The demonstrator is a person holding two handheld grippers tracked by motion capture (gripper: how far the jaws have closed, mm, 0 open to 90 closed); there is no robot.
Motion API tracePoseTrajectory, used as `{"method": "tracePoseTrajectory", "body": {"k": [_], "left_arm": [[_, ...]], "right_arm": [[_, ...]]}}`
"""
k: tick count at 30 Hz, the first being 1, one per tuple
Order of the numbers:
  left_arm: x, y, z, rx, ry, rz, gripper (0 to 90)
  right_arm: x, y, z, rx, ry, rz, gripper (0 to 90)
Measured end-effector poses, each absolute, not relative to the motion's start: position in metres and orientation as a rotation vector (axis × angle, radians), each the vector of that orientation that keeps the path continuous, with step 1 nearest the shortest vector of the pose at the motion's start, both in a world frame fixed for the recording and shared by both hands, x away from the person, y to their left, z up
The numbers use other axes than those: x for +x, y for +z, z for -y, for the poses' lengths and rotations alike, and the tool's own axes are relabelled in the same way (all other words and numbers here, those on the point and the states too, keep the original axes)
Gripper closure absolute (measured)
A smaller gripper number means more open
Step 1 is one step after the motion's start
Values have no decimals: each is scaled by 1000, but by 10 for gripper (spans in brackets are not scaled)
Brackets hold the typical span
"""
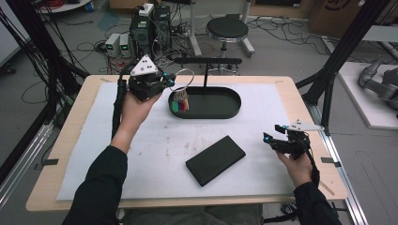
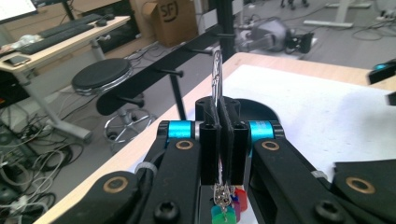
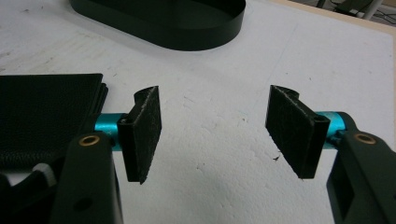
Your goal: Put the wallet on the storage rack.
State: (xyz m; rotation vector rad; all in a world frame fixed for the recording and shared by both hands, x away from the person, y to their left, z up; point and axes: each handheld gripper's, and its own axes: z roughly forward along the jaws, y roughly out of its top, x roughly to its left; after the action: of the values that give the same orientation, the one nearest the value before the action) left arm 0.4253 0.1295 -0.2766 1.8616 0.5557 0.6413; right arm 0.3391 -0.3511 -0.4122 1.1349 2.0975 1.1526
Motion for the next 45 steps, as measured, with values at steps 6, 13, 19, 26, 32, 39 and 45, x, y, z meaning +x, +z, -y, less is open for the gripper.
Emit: {"method": "tracePoseTrajectory", "body": {"k": [6,13,19,26,32,39,45], "left_arm": [[443,-280,-127,1846,650,-599,869],[462,-288,-126,1852,655,-656,869],[474,-294,-126,1846,656,-705,869],[483,-302,-129,1836,644,-758,869],[490,-308,-132,1822,632,-792,869],[497,-315,-133,1805,615,-837,869],[498,-317,-132,1804,621,-854,868]], "right_arm": [[339,-412,352,1146,1160,-2097,365],[340,-412,352,1148,1160,-2095,366],[340,-413,352,1144,1160,-2097,365],[341,-413,352,1141,1160,-2097,366],[341,-413,351,1140,1158,-2101,365],[341,-413,351,1142,1159,-2101,366],[341,-413,351,1143,1160,-2102,365]]}}
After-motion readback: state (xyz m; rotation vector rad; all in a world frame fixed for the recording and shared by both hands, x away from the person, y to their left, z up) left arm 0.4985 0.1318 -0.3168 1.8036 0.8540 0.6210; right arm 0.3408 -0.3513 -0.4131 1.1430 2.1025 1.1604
